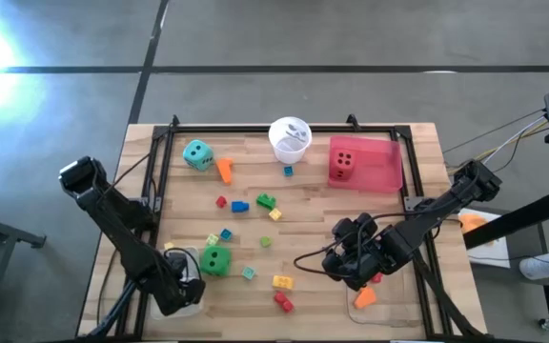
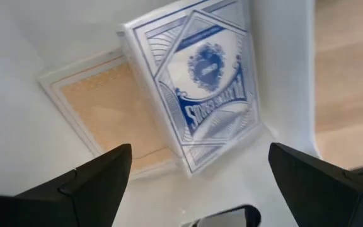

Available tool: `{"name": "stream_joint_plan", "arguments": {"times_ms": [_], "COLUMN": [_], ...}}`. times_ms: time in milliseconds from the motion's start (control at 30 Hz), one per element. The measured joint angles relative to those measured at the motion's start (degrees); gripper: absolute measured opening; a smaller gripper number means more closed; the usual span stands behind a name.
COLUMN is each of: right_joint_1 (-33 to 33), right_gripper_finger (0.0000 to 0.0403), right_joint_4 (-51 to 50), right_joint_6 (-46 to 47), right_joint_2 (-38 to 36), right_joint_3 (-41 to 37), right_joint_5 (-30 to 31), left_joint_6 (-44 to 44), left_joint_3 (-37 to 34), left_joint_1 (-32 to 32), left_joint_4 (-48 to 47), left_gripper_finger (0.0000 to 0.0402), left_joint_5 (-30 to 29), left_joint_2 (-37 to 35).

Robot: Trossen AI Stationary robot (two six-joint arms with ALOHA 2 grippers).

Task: Pick & Place Toys
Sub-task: Put the green dice into the red bin

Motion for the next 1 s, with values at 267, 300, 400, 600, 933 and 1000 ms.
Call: {"name": "stream_joint_plan", "arguments": {"times_ms": [267, 300, 400, 600, 933, 1000], "right_joint_1": [0.0, 0.0, 0.0, 0.0, 0.0, 0.0], "right_gripper_finger": [0.0324, 0.0324, 0.0324, 0.0324, 0.0324, 0.0324], "right_joint_4": [0.0, 0.0, 0.1, 0.5, 1.6, 1.6], "right_joint_6": [0.0, 0.0, 0.2, 0.5, 0.5, 0.5], "right_joint_2": [0.0, 0.0, 0.0, 0.0, 0.0, 0.0], "right_joint_3": [0.0, 0.0, 0.0, 0.0, 0.0, 0.0], "right_joint_5": [0.0, 0.0, 0.0, 0.0, 0.1, 0.1], "left_joint_6": [1.2, 1.8, 2.4, 3.9, 26.7, 34.6], "left_joint_3": [2.0, 2.6, 4.5, 9.4, 15.4, 15.5], "left_joint_1": [0.0, 0.0, 0.0, 0.0, 2.2, 3.3], "left_joint_4": [-1.8, -2.4, -4.4, -11.0, -14.1, -13.2], "left_gripper_finger": [0.0378, 0.0378, 0.0378, 0.0378, 0.0378, 0.0378], "left_joint_5": [-2.8, -2.9, -3.5, -5.8, -21.5, -23.8], "left_joint_2": [-1.8, -1.8, -1.8, -1.8, -1.8, -1.8]}}
